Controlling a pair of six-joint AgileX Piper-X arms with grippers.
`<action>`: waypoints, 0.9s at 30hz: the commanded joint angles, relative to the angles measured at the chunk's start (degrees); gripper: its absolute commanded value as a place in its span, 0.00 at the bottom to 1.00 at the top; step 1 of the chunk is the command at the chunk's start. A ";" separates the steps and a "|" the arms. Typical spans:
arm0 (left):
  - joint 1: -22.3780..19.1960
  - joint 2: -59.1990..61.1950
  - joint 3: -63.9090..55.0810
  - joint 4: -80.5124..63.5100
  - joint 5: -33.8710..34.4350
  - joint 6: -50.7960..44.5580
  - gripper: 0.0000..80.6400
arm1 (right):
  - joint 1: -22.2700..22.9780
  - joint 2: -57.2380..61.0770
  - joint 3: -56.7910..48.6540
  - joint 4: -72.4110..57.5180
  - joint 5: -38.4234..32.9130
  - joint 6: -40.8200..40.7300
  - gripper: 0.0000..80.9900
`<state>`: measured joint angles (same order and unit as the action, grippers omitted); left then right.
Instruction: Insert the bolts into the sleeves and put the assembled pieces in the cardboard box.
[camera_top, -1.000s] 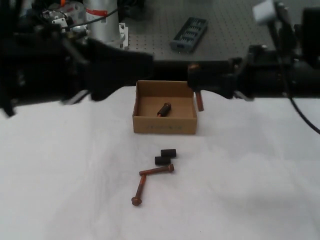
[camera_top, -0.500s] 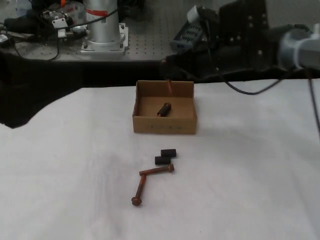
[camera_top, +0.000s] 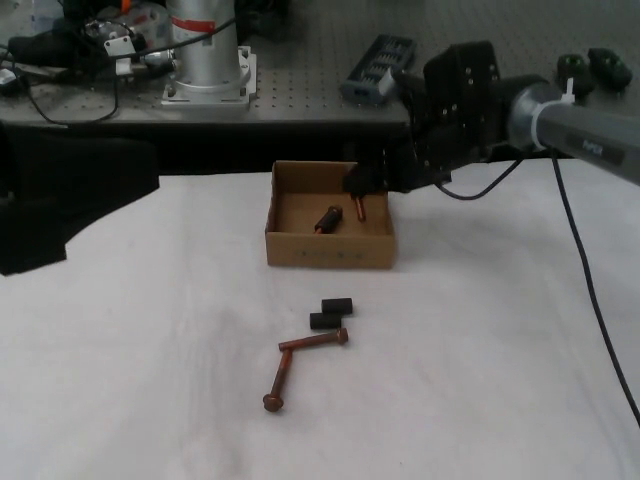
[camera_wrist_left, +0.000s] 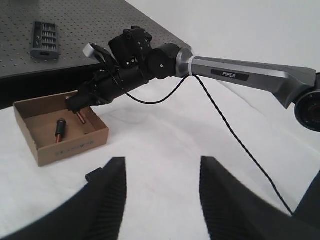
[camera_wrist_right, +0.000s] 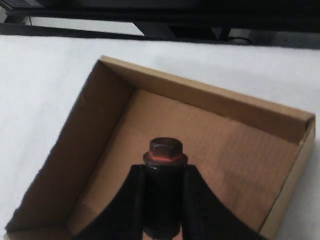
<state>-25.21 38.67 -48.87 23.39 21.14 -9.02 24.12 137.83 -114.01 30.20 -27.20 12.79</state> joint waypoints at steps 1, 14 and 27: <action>0.05 -0.18 -0.30 -0.30 -2.66 2.95 0.42 | 0.15 -0.91 -1.05 -0.09 -0.77 -1.05 0.16; 0.05 -0.18 -0.30 -0.30 -4.22 3.31 0.42 | 0.51 -3.65 -1.05 7.17 -0.83 -3.88 0.43; 0.05 0.04 -0.30 -0.30 -4.23 9.02 0.42 | 0.66 -17.84 -0.84 29.87 2.00 -20.39 0.37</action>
<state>-25.21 38.67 -48.87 23.77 17.35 -2.33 24.71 122.65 -114.26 56.33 -25.68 -5.31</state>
